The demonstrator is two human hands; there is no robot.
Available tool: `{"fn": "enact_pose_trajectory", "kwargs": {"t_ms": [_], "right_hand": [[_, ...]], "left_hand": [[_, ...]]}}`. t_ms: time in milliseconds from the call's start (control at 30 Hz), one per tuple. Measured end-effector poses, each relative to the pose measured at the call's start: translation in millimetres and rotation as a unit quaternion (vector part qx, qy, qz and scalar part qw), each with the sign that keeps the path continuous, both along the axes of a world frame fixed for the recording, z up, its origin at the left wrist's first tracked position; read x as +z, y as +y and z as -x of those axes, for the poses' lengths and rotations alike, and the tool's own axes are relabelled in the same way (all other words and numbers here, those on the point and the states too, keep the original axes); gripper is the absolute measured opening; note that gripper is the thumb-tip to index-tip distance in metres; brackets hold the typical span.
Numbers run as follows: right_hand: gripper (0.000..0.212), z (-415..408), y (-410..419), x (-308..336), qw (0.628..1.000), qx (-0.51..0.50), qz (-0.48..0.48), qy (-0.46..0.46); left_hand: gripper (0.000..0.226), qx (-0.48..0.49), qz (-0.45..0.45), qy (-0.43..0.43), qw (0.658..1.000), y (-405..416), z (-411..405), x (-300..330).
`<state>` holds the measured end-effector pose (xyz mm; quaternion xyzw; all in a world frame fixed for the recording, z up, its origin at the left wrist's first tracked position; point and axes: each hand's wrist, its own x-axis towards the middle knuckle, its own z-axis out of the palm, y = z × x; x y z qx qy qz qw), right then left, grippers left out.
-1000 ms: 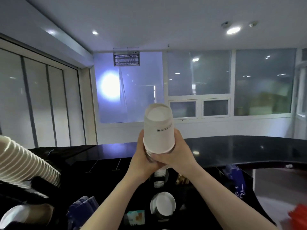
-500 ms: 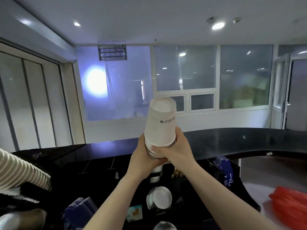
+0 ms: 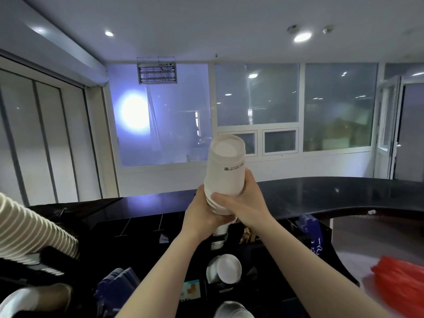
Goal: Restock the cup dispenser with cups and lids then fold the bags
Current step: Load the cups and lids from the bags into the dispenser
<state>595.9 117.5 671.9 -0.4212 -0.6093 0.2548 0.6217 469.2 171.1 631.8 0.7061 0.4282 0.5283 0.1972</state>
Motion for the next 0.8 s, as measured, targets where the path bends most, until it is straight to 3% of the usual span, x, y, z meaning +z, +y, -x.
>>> {"fn": "enact_pose_trajectory", "kwargs": {"t_ms": [233, 500, 800], "right_hand": [[0.078, 2.8, -3.8, -0.5, 1.000, -0.011, -0.005, -0.021], [0.071, 0.3, -3.0, 2.3, 1.000, -0.017, 0.007, 0.000], [0.069, 5.3, -3.1, 1.6, 1.000, -0.028, -0.003, 0.014]], "left_hand": [[0.097, 0.000, 0.015, -0.001, 1.000, 9.4, 6.1, -6.9], [0.099, -0.008, 0.014, -0.006, 1.000, 13.6, 6.4, -9.5], [0.083, -0.037, 0.013, 0.004, 0.999, 5.6, 11.3, -4.4]]}}
